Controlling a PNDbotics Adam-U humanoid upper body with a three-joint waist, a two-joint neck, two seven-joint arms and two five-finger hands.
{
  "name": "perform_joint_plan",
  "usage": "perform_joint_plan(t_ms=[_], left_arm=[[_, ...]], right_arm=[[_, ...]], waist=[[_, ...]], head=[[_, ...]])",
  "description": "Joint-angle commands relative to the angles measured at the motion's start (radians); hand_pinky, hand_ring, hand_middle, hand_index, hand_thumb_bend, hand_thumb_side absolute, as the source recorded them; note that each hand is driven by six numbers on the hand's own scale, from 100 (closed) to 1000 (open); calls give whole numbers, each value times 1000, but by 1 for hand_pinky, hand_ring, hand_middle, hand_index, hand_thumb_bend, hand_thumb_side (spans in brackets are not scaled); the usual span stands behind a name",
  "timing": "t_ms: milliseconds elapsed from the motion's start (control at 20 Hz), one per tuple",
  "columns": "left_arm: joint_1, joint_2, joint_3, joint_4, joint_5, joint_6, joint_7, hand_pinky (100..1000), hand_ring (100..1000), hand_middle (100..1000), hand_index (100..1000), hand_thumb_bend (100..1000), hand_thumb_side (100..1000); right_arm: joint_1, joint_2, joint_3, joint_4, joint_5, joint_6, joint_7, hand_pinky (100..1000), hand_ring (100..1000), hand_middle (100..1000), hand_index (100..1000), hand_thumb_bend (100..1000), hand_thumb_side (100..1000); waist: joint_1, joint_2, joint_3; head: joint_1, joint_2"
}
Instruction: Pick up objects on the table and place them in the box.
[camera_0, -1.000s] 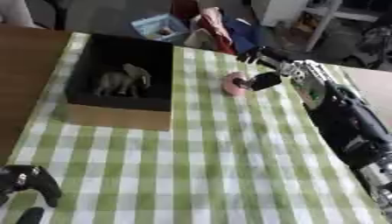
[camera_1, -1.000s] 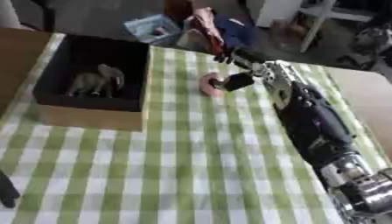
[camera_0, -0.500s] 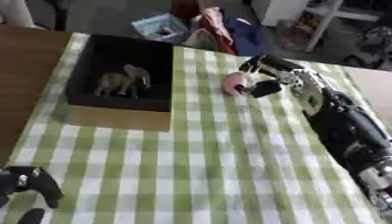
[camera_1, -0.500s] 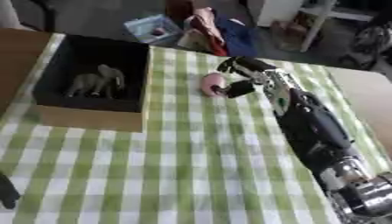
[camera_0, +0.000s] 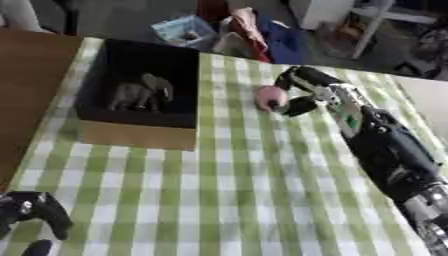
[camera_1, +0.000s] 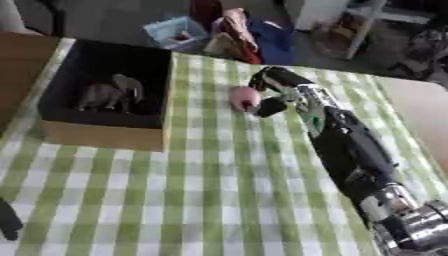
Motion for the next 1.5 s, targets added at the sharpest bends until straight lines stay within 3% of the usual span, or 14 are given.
perform_joint_plan(t_ms=[50, 350, 900, 1150, 1500], left_arm=[[-13, 7, 5, -18, -4, -3, -1, 653, 556, 582, 689, 100, 302], [-13, 9, 5, -17, -1, 0, -1, 653, 556, 582, 689, 100, 304], [4, 19, 3, -13, 9, 3, -3, 653, 557, 583, 689, 100, 306], [10, 21, -2, -11, 14, 1, -8, 653, 557, 583, 689, 100, 305], [11, 19, -11, -9, 20, 1, -19, 653, 558, 584, 690, 100, 305]], right_arm=[[-15, -21, 0, -19, 22, -5, -28, 711, 614, 446, 587, 100, 165], [-25, -29, 13, -76, 5, -43, -52, 695, 574, 347, 486, 100, 136], [-96, -42, 59, -275, -100, -106, -38, 692, 574, 344, 482, 100, 100], [-140, -4, 83, -305, -105, -117, -9, 692, 577, 352, 490, 100, 100], [-186, 89, 100, -254, -46, -128, 21, 695, 583, 367, 505, 100, 114]], waist=[[8, -13, -1], [5, -18, -5], [5, -50, -17], [7, -63, -11], [7, -74, 13]], head=[[-2, -14], [-3, -13], [-2, -1], [-10, 4], [-26, 10]])
